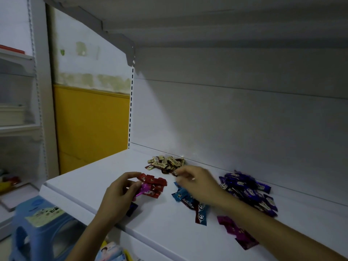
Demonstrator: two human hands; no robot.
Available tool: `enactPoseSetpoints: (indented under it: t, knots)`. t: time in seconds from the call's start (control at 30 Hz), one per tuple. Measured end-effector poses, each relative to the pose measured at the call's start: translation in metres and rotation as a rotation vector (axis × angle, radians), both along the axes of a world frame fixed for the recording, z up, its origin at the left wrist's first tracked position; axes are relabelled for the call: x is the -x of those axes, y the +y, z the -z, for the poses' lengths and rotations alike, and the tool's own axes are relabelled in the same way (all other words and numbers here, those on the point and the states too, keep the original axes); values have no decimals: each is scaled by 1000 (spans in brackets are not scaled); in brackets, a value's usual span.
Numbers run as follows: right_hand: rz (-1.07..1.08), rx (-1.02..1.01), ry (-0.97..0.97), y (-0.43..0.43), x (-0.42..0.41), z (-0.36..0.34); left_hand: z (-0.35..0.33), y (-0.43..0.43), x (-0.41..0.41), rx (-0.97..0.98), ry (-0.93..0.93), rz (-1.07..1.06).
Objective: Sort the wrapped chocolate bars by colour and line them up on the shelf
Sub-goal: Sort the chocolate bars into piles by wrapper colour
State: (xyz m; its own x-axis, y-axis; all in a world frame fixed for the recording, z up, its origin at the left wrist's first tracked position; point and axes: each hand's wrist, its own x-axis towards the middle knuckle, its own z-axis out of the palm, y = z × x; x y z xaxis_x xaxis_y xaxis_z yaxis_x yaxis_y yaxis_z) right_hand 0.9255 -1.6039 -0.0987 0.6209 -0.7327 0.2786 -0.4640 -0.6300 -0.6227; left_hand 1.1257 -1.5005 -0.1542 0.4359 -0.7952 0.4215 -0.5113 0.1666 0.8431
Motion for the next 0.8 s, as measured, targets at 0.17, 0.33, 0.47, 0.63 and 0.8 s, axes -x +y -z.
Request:
enactPoseSetpoints:
  t: [0.17,0.33,0.47,0.63,0.8]
  knots:
    - [-172,-153,19,35,-57,10,-1,3,0,40,-27,20]
    - [-60,-28,12,43,-50,8,0,4,2,37,-138,65]
    - [2,76,-37,38,7,0,2,2,8,-14,-304,30]
    - [121,501,-120,28,110,8,1,5,23,39,-350,39]
    - [44,925,246,25,161,37,-4,0,65,156,-52,151]
